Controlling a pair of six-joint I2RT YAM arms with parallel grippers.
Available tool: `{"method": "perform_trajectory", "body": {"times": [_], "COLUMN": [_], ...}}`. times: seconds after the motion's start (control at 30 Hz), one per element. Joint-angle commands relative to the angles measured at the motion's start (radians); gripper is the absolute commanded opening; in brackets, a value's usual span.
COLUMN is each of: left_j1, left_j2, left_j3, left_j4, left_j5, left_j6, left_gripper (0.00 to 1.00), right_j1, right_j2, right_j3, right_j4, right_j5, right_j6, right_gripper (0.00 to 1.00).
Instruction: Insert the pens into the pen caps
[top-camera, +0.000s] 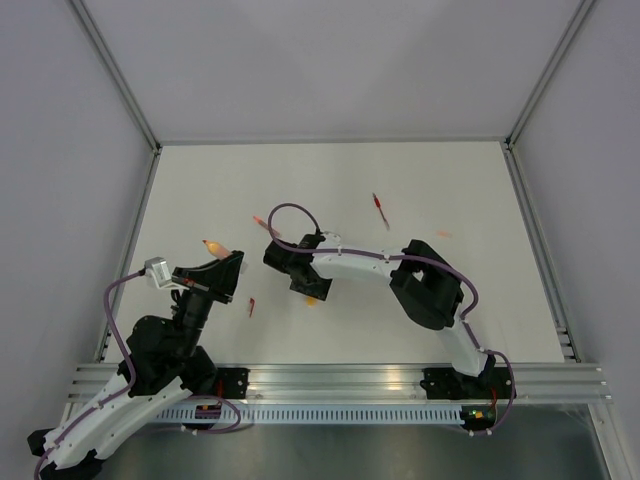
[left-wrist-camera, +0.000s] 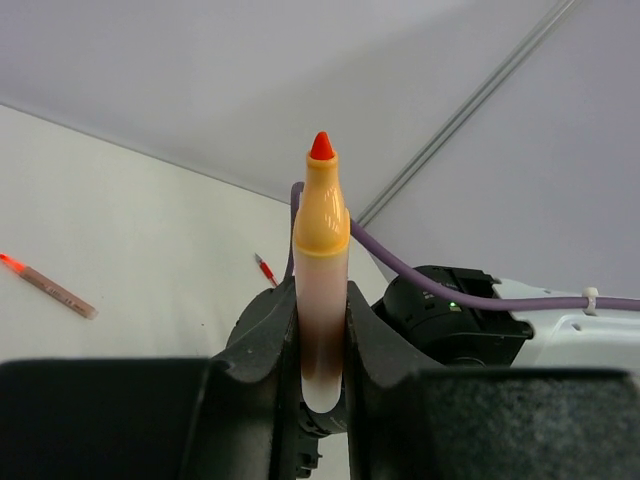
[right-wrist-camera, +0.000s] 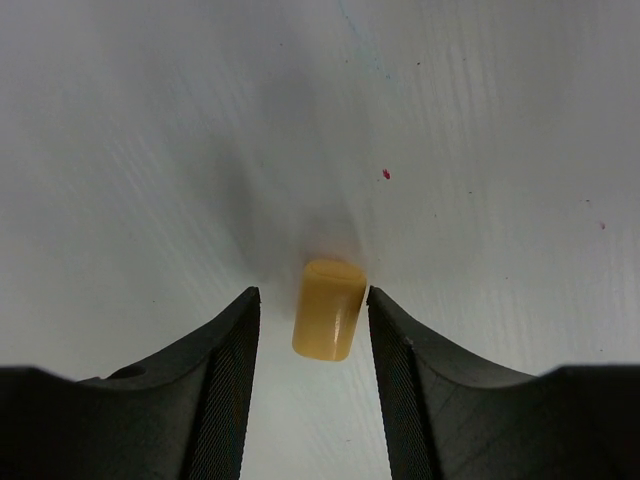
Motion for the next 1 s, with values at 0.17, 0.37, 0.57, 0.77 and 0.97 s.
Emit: {"method": "perform_trajectory", "body": {"times": [0.17,0.37,0.57,0.77,0.97], "left_j1": [-0.002,-0.002,-0.002,-0.003,-0.002], "left_j2": [-0.016,-0.023,-0.024,-0.018,0.022], "left_j3": [0.000,0.001,0.003,0.001,-0.002], "left_j4": [-0.009,-0.014,-0.015,-0.006,0.044], "left_j5": [-0.039,-0.044,-0.041,-0.030,0.037], "left_j6": [-0.026,-0.031,-0.028,-0.023,0.006], "left_gripper": [0.02,0.02,0.02,0.02,0.02], "right_j1": [0.018,0.018,0.018,0.019,0.004], "right_j2": [0.039,0.035,0.046,0.043,-0.066], "right_j3": [-0.006,-0.023,-0.029,-0.050,-0.161], "right_j4": [0.024,0.016,0.051,0.090,0.198], "right_j5": [-0.009,0.017,0.036,0.042,0.074], "right_j6": [0.058,0.071,0.035,-0.054,-0.187], "right_gripper": [0.51,0.47,0.35,0.20,0.00]}}
